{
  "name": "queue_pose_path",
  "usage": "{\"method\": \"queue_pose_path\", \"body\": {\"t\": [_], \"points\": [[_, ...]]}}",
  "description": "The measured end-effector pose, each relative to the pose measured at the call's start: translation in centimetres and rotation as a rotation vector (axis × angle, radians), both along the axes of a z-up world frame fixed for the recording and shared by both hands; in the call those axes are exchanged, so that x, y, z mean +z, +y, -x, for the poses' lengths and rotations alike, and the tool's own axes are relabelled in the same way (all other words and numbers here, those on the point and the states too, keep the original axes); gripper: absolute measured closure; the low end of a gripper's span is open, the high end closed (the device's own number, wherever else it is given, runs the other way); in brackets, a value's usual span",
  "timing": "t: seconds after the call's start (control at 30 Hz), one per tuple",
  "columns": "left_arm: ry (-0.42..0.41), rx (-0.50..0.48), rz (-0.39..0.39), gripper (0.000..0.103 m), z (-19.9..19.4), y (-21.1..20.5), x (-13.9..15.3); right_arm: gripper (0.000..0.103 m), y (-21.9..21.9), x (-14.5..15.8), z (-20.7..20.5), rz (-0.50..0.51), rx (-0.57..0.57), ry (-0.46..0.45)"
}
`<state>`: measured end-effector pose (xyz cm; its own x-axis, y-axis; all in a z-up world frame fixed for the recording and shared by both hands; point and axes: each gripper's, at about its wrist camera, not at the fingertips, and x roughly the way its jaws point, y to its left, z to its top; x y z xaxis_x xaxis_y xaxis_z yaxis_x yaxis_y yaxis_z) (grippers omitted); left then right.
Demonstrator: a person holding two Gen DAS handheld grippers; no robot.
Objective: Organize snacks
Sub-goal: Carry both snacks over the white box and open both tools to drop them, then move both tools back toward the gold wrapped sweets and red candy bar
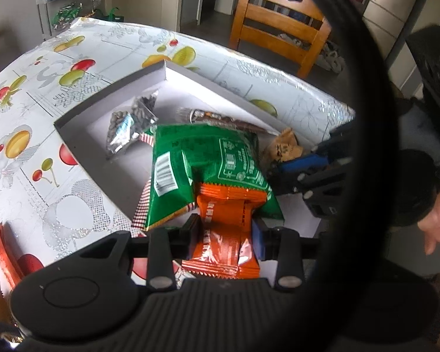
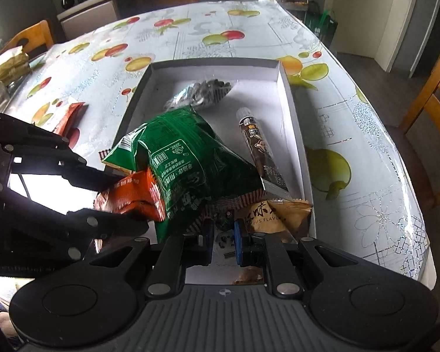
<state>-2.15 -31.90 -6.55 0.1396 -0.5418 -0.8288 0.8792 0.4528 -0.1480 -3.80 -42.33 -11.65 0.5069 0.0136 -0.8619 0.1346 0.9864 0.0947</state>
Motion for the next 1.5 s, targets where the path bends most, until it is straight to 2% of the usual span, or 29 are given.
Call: {"method": "queue_pose_path", "body": {"t": [0.17, 0.27, 0.33, 0.4, 0.53, 0.87, 1.0, 1.23, 1.5], "points": [[-0.004, -0.007, 0.006, 0.065, 0.4, -0.1, -0.2, 0.084, 0.2, 0.1, -0.1, 0.032, 0.013, 0.002], [0.0, -0.007, 0.024, 0.055, 0.4, -0.2, 0.2, 0.083, -0.1, 0.5, 0.0, 0.033, 0.005, -0.011], [-0.007, -0.008, 0.04, 0.042, 0.5, -0.1, 0.5, 0.083, -0.2, 0.8, 0.1, 0.029, -0.002, -0.019], [-0.011, -0.015, 0.057, 0.039, 0.6, 0.0, 0.8, 0.083, -0.3, 1.1, 0.1, 0.029, -0.005, -0.027], [-0.025, -0.015, 0.068, 0.039, 0.7, 0.0, 1.4, 0.077, -0.3, 1.9, -0.1, 0.027, -0.016, -0.056], [-0.045, 0.037, 0.09, 0.039, 0.5, 2.1, 2.5, 0.074, 0.1, 3.4, -0.8, 0.023, -0.027, -0.112], [-0.053, 0.075, 0.089, 0.039, 0.2, 3.3, 2.8, 0.074, 0.9, 3.9, -1.5, 0.025, -0.003, -0.123], [-0.056, 0.126, 0.091, 0.039, -0.1, 5.3, 3.0, 0.066, 2.6, 4.4, -2.5, 0.041, 0.041, -0.133], [-0.048, 0.17, 0.11, 0.039, -0.5, 6.8, 3.3, 0.062, 2.6, 4.9, -2.4, 0.056, 0.018, -0.145]]}}
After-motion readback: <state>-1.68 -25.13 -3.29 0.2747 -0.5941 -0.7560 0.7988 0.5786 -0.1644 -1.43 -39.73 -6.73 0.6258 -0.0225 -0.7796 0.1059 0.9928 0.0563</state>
